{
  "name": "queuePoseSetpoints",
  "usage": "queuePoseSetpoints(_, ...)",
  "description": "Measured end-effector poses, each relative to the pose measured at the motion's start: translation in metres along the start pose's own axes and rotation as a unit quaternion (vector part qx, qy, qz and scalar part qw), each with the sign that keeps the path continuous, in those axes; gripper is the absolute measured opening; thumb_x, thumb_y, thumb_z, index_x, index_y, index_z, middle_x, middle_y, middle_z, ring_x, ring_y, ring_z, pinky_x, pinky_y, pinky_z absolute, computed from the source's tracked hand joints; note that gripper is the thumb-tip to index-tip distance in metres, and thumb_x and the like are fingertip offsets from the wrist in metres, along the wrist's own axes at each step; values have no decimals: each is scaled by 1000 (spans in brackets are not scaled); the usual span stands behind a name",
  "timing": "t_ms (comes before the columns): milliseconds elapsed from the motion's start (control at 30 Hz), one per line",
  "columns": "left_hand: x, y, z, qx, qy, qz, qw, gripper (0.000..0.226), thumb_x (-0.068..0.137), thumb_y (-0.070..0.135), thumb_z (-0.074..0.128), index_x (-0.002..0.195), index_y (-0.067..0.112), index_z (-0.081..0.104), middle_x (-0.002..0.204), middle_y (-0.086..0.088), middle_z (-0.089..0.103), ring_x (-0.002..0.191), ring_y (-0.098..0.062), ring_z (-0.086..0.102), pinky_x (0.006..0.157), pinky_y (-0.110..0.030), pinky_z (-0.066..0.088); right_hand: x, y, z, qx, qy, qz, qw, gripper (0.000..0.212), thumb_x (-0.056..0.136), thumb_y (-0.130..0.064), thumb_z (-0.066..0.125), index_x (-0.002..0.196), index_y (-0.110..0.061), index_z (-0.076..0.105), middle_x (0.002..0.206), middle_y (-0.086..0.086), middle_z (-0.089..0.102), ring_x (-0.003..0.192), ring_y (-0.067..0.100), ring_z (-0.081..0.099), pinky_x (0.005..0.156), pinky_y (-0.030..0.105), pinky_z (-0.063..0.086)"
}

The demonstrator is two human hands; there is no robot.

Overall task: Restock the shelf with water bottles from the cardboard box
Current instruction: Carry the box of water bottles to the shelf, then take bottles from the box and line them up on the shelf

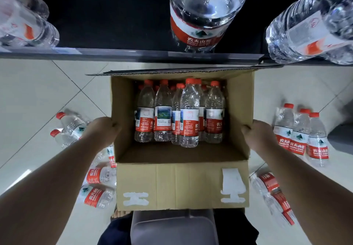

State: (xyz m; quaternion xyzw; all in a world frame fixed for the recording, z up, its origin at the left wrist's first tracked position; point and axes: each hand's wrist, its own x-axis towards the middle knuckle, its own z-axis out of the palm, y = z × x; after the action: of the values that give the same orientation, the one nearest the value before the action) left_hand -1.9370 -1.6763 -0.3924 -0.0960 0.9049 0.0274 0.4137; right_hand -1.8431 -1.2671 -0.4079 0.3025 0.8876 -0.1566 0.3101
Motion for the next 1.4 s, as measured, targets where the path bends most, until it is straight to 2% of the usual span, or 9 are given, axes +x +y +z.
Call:
queuePoseSetpoints(200, -18, -4, 15, 9, -15, 0, 1000, 30, 96, 29, 51, 71, 12, 58, 61, -3, 52, 56, -15, 48, 49, -25, 33, -23, 25, 17, -25, -34, 34, 999, 38, 96, -33, 50, 104, 2, 63, 94, 20, 67, 90, 37, 63, 75, 37, 50)
queuePoseSetpoints(467, -37, -6, 35, 14, -29, -1, 999, 36, 101, 37, 44, 89, 11, 66, 70, -7, 61, 61, -19, 60, 48, -26, 40, -39, 31, 21, -43, -61, 50, 996, 33, 97, -33, 48, 105, -4, 61, 93, 14, 65, 87, 31, 64, 78, 42, 55)
queuePoseSetpoints(633, -41, 1, 18, 122, 17, 11, 992, 44, 100, 48, 37, 87, 13, 62, 69, -2, 56, 65, -21, 55, 54, -27, 40, -51, 1, -14, 63, 152, -46, 985, 25, 88, -26, 63, 101, -10, 51, 79, 2, 55, 73, 25, 55, 62, 30, 42)
queuePoseSetpoints(767, -26, 8, 9, 135, 1, 33, 990, 35, 100, 34, 41, 101, 7, 65, 90, -9, 63, 80, -25, 62, 58, -31, 43, -57, -46, -3, 44, 32, -138, 989, 25, 89, -31, 63, 107, -19, 52, 91, -4, 62, 76, 14, 57, 64, 29, 46)
queuePoseSetpoints(900, -20, 15, 22, 84, 1, 43, 996, 37, 101, 36, 39, 87, 7, 56, 86, -10, 55, 78, -25, 56, 65, -31, 40, -59, -93, 68, 214, -106, -19, 971, 64, 81, -39, 72, 129, -15, 39, 117, 8, 61, 109, 25, 60, 91, 33, 49)
queuePoseSetpoints(1000, -17, 12, 20, 110, -24, 61, 992, 42, 104, 33, 34, 93, 4, 62, 90, -12, 61, 87, -27, 63, 70, -33, 47, -54, -112, 112, 217, -76, 63, 971, 96, 75, -49, 74, 143, -10, 18, 142, 19, 38, 128, 34, 43, 103, 41, 42)
queuePoseSetpoints(1167, -15, 10, 19, 128, -59, 54, 988, 48, 103, 39, 35, 100, 2, 64, 73, -7, 58, 72, -21, 59, 75, -32, 50, -51, -113, 129, 245, -2, 80, 966, 89, 72, -39, 77, 137, -3, 29, 139, 22, 41, 127, 38, 42, 102, 42, 40)
queuePoseSetpoints(1300, -25, 18, 15, 104, -74, 9, 992, 42, 103, 37, 38, 105, 3, 63, 69, -7, 59, 54, -18, 58, 54, -27, 47, -52, -101, 121, 301, -46, 49, 951, 85, 59, -33, 82, 130, -7, 42, 128, 16, 54, 118, 34, 54, 97, 42, 49)
queuePoseSetpoints(1400, -39, 18, 15, 119, -57, 6, 991, 37, 102, 31, 41, 115, 3, 63, 99, -10, 69, 88, -24, 69, 78, -34, 55, -65, -91, 99, 354, -96, 19, 930, 79, 64, -27, 84, 131, -12, 43, 126, 3, 57, 114, 26, 58, 93, 33, 49)
